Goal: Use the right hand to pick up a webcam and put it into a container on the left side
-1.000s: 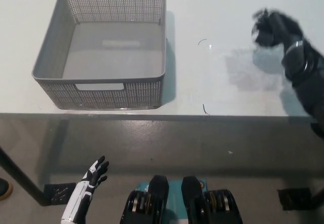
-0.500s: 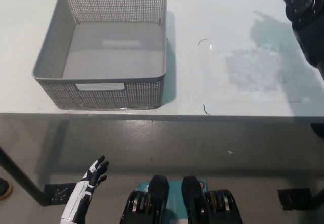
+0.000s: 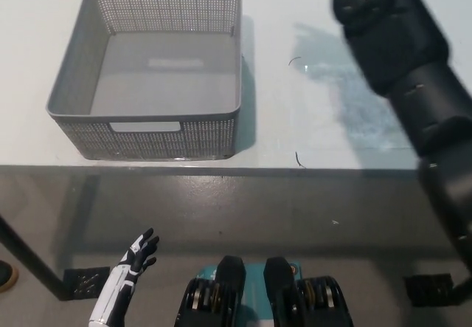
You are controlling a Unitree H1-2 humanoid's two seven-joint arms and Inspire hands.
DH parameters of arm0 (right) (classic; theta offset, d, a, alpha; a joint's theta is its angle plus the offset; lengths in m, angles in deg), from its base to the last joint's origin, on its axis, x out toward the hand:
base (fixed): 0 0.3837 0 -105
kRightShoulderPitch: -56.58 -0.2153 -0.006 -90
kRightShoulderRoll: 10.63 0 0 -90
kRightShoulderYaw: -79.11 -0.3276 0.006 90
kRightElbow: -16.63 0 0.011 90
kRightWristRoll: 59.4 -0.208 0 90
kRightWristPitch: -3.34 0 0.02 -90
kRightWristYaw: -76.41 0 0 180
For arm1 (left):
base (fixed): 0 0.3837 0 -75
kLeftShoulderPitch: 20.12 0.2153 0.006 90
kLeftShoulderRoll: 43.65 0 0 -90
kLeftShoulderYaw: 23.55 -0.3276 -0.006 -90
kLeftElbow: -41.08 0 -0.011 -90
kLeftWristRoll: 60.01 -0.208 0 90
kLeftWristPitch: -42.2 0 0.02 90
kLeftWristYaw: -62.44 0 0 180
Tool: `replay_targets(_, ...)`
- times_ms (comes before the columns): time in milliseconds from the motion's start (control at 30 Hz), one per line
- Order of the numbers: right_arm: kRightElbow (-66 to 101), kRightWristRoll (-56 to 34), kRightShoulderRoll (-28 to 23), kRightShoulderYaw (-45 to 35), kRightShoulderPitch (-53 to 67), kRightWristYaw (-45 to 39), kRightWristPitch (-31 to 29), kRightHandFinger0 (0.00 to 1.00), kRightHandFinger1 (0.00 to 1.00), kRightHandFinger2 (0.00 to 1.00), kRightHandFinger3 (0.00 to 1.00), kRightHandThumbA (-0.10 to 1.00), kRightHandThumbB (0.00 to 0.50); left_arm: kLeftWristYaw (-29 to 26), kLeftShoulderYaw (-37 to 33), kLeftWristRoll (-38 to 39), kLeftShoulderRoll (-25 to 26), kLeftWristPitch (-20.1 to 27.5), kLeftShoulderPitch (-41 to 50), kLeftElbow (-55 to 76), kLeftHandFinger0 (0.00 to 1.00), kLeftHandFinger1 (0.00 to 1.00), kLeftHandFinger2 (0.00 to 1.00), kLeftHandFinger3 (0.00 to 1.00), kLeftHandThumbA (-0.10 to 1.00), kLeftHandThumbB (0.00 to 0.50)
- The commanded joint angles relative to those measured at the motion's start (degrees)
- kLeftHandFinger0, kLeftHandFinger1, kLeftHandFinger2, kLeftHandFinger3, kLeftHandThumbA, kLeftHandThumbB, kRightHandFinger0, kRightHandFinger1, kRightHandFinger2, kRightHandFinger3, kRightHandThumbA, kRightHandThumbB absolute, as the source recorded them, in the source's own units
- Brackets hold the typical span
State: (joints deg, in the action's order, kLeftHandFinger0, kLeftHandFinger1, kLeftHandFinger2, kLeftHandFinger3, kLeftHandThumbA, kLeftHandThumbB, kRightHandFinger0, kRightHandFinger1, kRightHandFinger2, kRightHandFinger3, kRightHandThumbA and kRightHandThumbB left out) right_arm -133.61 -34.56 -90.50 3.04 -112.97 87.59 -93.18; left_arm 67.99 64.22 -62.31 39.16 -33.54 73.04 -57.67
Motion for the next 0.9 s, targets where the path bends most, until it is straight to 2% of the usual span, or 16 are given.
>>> replay_targets(0, 0.6, -0.6, 4.1, 0.2, -7.8, 0.7, 0.2, 0.0, 0.25, 0.69, 0.8, -0.1, 0.186, 0.1, 0.1, 0.0, 0.4, 1.2, -0.3, 1.8, 1.0, 1.0, 1.0, 1.0, 1.0, 0.148)
replay_targets(167, -2.0, -0.7, 8.7, 0.5, -9.0, 1.1, -0.4, 0.0, 0.25, 0.69, 0.79, -0.1, 0.181, 0.1, -0.3, -0.6, 0.4, 0.7, -0.1, 2.1, 1.0, 1.0, 1.0, 1.0, 1.0, 0.125)
replay_targets(233, -3.1, -0.7, 10.5, 0.6, -8.8, 1.7, -0.8, 0.0, 0.25, 0.7, 0.79, -0.1, 0.194, 0.2, -0.5, -0.6, 0.3, 0.3, -0.1, 2.3, 1.0, 1.0, 1.0, 1.0, 1.0, 0.126)
replay_targets(467, -5.4, -0.8, 12.7, 0.8, -6.2, 1.2, -2.6, 0.0, 0.25, 0.69, 0.8, -0.1, 0.173, 0.6, -0.6, 0.0, 0.4, -0.8, 0.0, 3.3, 1.0, 1.0, 1.0, 1.0, 1.0, 0.134)
replay_targets(567, -7.0, -1.1, 13.2, 0.8, -5.3, 0.6, -2.0, 0.0, 0.28, 0.7, 0.79, -0.1, 0.199, 0.3, -0.6, -0.9, 0.7, -0.5, -0.1, 3.4, 1.0, 1.0, 1.0, 1.0, 1.0, 0.154)
replay_targets(633, -8.5, -0.2, 13.2, 1.5, -4.6, 1.4, -1.2, 0.0, 0.33, 0.74, 0.82, -0.1, 0.193, 0.4, -0.5, -0.3, 0.4, -1.1, -0.4, 3.5, 1.0, 1.0, 1.0, 1.0, 1.0, 0.167)
replay_targets(667, -9.2, -0.1, 13.1, 1.7, -4.3, 1.6, -1.5, 0.0, 0.34, 0.76, 0.85, -0.1, 0.175, 0.4, -0.6, -0.4, 0.4, -0.9, -0.6, 3.3, 1.0, 1.0, 1.0, 1.0, 1.0, 0.162)
replay_targets(767, -11.6, 0.1, 13.0, 2.5, -2.9, 2.3, -3.3, 0.0, 0.37, 0.79, 0.88, -0.1, 0.182, 0.1, -0.7, -1.0, 0.5, 0.3, -0.7, 2.8, 1.0, 1.0, 1.0, 1.0, 1.0, 0.159)
replay_targets(867, -14.5, -1.6, 13.2, 1.4, -1.0, 1.9, -3.4, 0.01, 0.43, 0.83, 0.85, -0.1, 0.188, 0.2, -0.7, -1.0, 0.6, 0.5, -0.7, 2.6, 1.0, 1.0, 1.0, 1.0, 1.0, 0.147)
